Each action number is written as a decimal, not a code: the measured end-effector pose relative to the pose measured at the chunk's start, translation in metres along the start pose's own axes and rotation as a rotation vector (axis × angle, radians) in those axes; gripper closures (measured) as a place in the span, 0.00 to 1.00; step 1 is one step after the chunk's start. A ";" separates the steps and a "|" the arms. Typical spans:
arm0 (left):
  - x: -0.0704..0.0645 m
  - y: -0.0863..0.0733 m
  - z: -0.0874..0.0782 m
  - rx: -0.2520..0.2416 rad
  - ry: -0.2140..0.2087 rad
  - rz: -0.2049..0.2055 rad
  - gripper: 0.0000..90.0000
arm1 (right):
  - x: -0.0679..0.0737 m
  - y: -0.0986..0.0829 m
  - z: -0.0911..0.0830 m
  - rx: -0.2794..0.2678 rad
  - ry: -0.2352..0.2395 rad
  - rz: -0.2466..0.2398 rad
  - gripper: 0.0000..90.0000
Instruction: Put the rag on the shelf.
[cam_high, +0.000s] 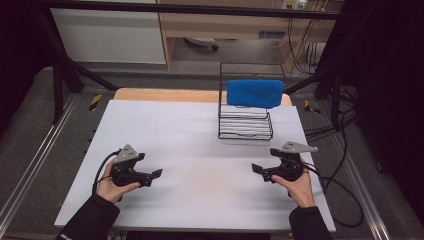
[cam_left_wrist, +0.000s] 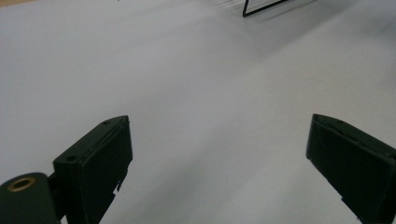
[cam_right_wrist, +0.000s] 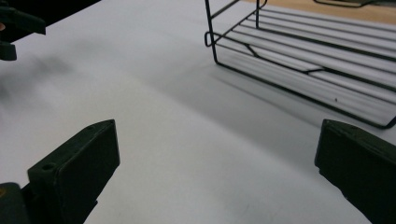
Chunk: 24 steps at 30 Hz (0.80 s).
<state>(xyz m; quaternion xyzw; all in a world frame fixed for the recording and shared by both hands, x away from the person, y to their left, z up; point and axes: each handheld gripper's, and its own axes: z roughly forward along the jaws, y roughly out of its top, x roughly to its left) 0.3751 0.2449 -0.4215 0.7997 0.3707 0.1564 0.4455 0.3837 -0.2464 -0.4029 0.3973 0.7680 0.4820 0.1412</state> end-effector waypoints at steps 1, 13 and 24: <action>0.001 -0.003 -0.002 0.000 0.002 0.000 0.08 | 0.000 -0.004 -0.001 0.004 0.005 0.004 0.01; 0.011 -0.032 -0.017 -0.002 0.008 -0.009 0.08 | -0.010 -0.046 -0.006 0.062 0.016 -0.002 0.01; 0.015 -0.044 -0.019 0.025 0.038 -0.006 0.08 | -0.008 -0.053 -0.008 0.075 0.019 -0.006 0.01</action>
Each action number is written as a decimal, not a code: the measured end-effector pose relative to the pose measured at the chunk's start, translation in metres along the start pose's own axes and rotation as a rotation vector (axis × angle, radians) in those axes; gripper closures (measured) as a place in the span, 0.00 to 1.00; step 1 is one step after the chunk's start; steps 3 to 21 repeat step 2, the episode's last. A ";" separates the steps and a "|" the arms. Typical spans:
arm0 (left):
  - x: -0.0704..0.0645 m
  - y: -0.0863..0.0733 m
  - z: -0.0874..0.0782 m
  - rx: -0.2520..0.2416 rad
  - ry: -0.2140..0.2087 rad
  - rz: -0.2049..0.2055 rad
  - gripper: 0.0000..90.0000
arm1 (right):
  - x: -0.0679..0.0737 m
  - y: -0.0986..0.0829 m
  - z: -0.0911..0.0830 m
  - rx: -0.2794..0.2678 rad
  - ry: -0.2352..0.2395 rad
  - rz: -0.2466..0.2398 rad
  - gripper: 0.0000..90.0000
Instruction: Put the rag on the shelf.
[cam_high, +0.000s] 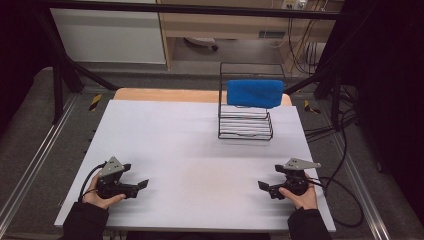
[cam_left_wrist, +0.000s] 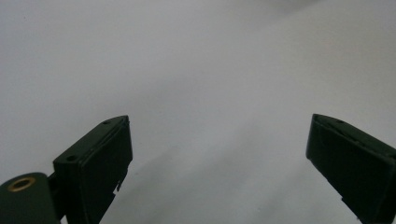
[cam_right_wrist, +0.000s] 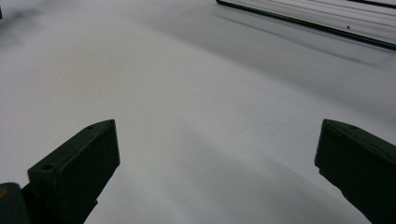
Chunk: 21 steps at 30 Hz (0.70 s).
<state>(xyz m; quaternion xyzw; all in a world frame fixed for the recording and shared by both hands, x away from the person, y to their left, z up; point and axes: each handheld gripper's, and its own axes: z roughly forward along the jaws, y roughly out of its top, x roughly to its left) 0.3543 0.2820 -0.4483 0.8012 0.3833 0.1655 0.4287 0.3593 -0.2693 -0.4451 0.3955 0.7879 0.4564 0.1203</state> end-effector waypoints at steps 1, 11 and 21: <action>0.000 0.000 0.000 0.000 0.000 0.000 0.08 | 0.000 0.000 0.000 0.000 0.001 0.000 0.01; 0.000 0.000 0.000 -0.001 0.001 0.000 0.08 | 0.000 0.000 0.000 0.001 0.001 -0.002 0.01; 0.000 0.000 0.000 -0.001 0.001 0.000 0.08 | 0.000 0.000 0.000 0.001 0.001 -0.002 0.01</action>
